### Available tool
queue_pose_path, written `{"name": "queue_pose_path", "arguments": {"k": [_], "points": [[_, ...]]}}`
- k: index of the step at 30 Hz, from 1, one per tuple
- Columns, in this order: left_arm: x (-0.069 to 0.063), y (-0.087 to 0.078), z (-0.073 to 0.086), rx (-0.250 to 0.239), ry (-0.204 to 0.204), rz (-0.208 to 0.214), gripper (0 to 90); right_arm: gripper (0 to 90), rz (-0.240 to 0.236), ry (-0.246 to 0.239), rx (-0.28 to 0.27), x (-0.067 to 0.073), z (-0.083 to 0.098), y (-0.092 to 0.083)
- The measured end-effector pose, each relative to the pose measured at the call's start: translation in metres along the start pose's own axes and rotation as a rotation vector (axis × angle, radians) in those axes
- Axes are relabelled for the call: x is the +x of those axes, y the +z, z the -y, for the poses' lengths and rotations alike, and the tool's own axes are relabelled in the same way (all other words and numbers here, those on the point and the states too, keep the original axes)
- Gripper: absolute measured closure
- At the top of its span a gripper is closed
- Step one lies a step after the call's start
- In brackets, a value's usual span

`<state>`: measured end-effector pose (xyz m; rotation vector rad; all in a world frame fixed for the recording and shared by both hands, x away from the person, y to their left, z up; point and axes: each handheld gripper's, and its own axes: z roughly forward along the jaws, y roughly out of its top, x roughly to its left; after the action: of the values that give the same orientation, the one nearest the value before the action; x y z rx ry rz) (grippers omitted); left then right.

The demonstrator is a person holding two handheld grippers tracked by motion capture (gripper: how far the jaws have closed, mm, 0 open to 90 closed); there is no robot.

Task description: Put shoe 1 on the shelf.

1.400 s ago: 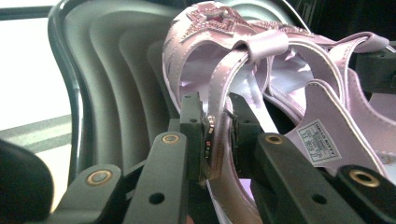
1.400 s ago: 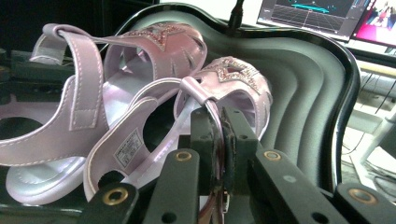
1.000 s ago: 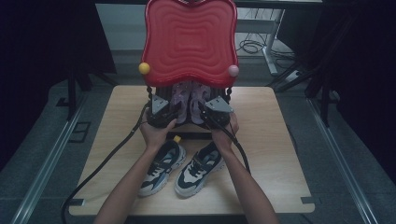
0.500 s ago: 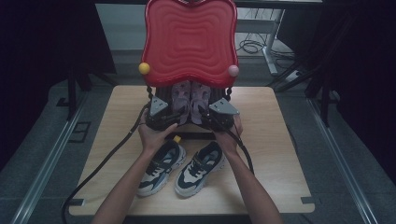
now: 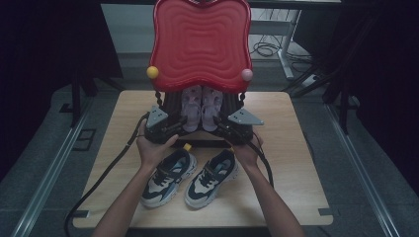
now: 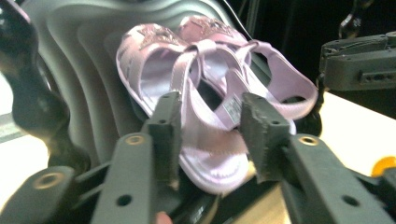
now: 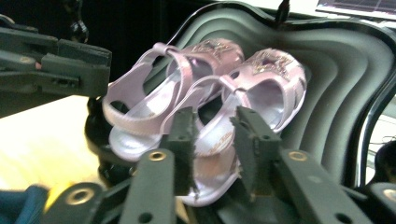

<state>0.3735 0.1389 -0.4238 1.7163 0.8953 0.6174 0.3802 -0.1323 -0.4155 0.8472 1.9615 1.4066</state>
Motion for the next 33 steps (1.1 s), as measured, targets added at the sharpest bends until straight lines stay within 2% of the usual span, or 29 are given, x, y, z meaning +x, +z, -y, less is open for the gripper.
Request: {"name": "queue_pose_path", "arguments": {"k": [4,5,9,16,22,33], "points": [[0.001,-0.003,0.003,0.026,0.005,0.021,67.4,77.7,-0.028,0.001,0.022,0.001,0.004,-0.002],[0.001,-0.004,0.005,0.039,0.007,0.033,72.1,81.4,-0.042,-0.001,0.038,0.001,0.007,-0.003],[0.001,-0.004,0.008,0.068,0.014,0.055,79.2,86.5,-0.062,-0.004,0.062,0.001,0.011,-0.003],[0.001,-0.004,0.013,0.118,0.051,0.074,88.2,88.6,-0.101,-0.02,0.1,0.001,0.018,-0.002],[0.002,0.0,0.017,0.159,0.06,0.112,89.7,88.7,-0.122,-0.031,0.132,0.002,0.023,0.003],[0.007,0.008,0.024,0.236,0.095,0.125,89.9,88.7,-0.133,-0.044,0.193,0.0,0.03,0.013]]}}
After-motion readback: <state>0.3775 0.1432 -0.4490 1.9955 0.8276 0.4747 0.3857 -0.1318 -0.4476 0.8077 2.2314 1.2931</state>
